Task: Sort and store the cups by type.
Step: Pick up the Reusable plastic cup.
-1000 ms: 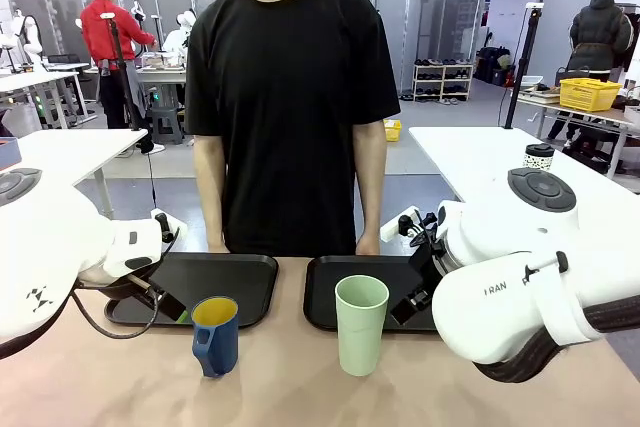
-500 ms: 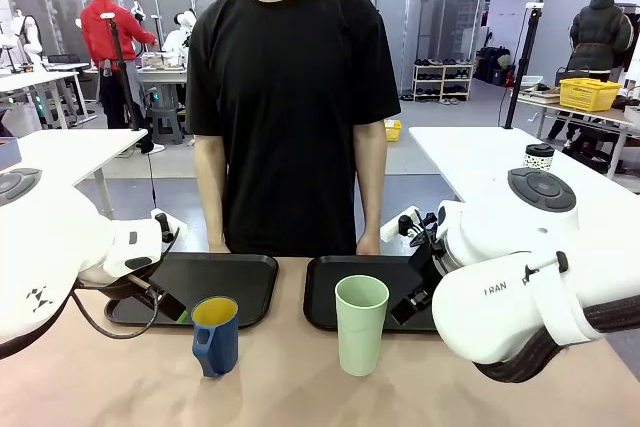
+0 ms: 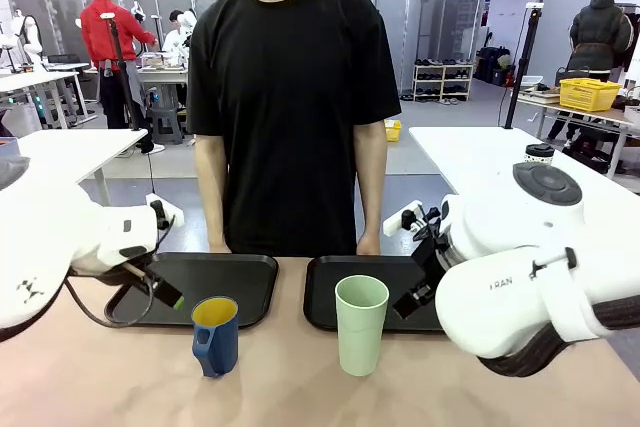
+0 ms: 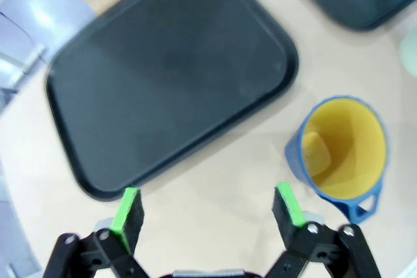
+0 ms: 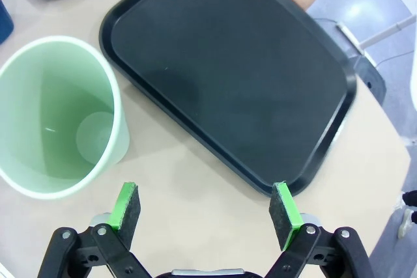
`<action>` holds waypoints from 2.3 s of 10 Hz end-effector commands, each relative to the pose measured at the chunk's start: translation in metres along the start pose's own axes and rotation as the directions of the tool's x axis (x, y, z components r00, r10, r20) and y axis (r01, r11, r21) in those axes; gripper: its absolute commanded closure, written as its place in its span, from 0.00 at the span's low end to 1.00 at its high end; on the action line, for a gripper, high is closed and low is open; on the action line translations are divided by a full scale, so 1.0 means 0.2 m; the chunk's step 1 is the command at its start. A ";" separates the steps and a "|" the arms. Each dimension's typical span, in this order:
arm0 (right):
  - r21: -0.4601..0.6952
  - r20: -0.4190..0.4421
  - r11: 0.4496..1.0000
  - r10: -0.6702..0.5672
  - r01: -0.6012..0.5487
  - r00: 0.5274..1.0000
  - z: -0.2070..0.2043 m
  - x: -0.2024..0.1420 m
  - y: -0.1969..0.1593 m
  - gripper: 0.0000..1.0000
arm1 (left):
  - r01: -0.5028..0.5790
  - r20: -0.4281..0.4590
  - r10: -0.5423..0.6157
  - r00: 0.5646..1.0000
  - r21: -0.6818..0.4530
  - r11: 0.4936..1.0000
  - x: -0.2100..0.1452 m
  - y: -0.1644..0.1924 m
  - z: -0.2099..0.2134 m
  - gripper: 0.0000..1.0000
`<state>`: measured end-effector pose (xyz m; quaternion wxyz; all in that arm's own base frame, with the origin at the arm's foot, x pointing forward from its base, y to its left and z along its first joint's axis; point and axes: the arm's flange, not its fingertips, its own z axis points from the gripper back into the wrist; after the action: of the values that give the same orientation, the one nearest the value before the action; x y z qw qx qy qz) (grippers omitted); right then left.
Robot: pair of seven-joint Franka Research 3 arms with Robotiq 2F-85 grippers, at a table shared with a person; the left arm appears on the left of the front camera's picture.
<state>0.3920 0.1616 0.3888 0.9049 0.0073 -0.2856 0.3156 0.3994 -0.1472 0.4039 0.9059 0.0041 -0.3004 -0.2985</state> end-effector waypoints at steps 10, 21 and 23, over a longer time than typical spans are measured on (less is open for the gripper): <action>-0.062 0.101 0.993 -0.099 0.105 0.990 0.48 0.12 0.00 0.00 | 0.018 0.104 -0.027 0.994 0.079 0.997 0.14 -0.14 0.38 0.00; -0.077 -0.135 0.927 -0.374 0.366 0.918 -0.10 0.09 -0.81 0.00 | -0.248 0.045 0.247 0.968 0.014 0.969 -0.03 0.75 -0.06 0.00; -0.102 -0.147 0.930 -0.364 0.352 0.920 -0.09 0.08 -0.81 0.00 | -0.277 0.034 0.276 0.961 0.033 0.960 -0.03 0.76 -0.08 0.00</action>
<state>0.5059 0.0490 0.4020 0.9672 0.0048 -0.2219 0.1234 0.4754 -0.0219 0.4141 0.9317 -0.0223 -0.3188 -0.1727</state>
